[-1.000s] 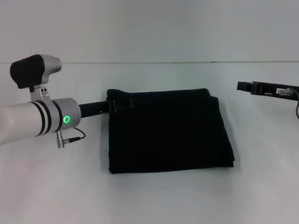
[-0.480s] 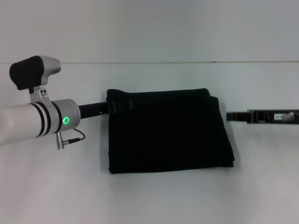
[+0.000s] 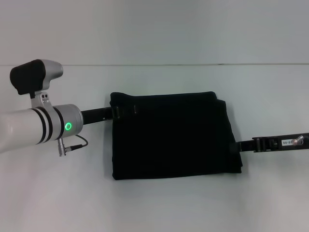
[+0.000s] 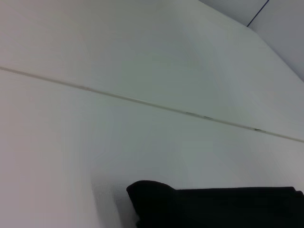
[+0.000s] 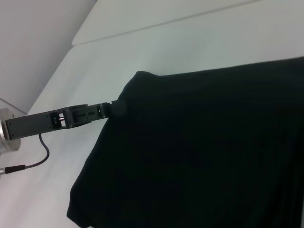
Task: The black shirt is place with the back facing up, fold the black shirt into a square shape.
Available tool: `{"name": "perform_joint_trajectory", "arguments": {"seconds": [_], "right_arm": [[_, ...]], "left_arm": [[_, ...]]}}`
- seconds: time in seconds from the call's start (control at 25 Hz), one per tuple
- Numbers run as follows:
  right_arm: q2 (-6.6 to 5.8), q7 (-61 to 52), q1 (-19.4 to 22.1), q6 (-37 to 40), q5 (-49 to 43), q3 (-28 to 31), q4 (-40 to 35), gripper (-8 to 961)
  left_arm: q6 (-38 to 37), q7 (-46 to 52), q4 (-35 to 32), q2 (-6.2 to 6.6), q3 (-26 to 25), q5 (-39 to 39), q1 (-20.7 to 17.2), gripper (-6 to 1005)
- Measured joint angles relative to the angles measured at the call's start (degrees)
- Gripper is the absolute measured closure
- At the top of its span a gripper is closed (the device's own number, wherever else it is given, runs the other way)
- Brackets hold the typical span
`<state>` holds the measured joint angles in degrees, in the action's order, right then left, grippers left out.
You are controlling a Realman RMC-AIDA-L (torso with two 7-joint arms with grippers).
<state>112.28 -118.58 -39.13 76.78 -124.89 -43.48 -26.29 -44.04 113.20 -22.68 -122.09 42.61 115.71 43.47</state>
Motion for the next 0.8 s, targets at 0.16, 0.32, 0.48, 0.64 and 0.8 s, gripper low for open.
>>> {"name": "perform_joint_trajectory", "arguments": {"seconds": [0.16, 0.32, 0.48, 0.64, 0.8], "right_arm": [[-0.21, -0.20, 0.08, 0.11, -0.05, -0.03, 1.38, 819], [-0.26, -0.22, 0.27, 0.43, -0.69, 0.04, 1.86, 801], [-0.65, -0.60, 0.88, 0.65, -0.80, 0.40, 1.88, 728], [-1.00, -1.53, 1.37, 0.82, -0.80, 0.30, 1.91, 702], [-1.01, -1.65, 1.52, 1.12, -0.81, 0.34, 1.93, 696]], "left_arm": [[0.00, 0.00, 0.00, -0.11, 0.08, 0.03, -0.18, 50], [0.01, 0.00, 0.00, -0.17, 0.06, 0.05, -0.35, 50], [0.01, 0.00, 0.00, -0.17, 0.07, 0.05, -0.37, 50], [0.01, 0.00, 0.00, -0.17, 0.07, 0.03, -0.31, 50], [0.01, 0.00, 0.00, -0.17, 0.17, -0.10, -0.27, 50]]}}
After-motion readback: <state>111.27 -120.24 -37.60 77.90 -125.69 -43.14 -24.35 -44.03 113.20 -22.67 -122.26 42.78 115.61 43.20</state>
